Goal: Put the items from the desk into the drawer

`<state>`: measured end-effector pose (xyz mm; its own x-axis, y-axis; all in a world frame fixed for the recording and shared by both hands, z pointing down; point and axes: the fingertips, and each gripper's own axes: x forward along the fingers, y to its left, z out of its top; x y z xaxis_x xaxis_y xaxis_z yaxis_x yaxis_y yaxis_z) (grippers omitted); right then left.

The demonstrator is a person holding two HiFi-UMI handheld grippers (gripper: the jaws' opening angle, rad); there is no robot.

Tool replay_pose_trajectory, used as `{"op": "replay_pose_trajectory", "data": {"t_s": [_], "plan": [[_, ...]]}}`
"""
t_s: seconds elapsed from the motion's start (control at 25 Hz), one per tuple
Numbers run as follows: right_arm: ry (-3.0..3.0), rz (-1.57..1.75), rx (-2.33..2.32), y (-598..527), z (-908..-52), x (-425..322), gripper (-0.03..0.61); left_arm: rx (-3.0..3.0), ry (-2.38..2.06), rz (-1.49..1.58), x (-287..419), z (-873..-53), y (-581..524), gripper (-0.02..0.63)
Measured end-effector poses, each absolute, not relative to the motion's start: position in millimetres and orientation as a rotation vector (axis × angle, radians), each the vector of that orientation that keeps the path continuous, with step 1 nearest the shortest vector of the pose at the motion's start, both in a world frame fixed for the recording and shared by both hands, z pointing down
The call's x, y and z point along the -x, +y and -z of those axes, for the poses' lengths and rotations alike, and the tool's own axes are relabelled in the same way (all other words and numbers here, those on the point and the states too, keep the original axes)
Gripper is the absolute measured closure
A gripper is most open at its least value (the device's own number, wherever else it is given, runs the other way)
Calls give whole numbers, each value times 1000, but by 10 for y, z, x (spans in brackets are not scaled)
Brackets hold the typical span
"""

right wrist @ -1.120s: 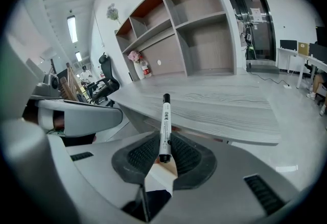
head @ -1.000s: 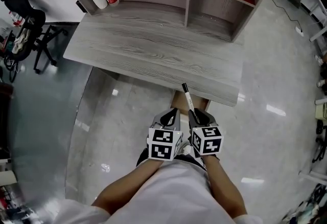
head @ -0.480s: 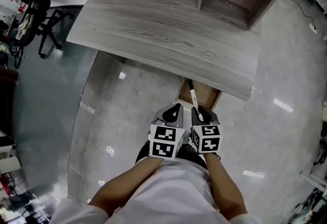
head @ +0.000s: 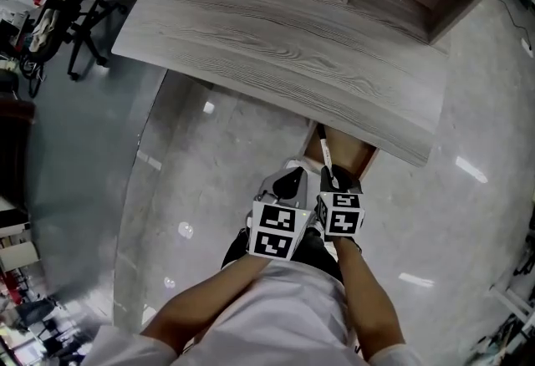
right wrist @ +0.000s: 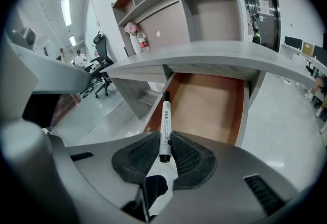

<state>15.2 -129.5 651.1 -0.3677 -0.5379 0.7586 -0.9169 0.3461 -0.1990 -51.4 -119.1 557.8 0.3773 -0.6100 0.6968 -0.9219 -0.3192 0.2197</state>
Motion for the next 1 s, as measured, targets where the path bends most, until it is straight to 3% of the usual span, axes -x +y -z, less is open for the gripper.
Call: {"op": "replay_pose_trajectory", "data": {"t_s": [0.36, 0.52, 1.0], "plan": [[-1928, -887, -1262, -1480, -6825, -101, 520, -1990, -1353, -686, 723, -5661, -1197, 612], [-1946, -903, -1225, -1470, -6836, -41, 469, -1984, -1365, -679, 757, -5656, -1249, 611], [-2113, -887, -1279, -1237, -6072, -249, 523, -2057, -1358, -636, 407, -5378, -1096, 611]]}}
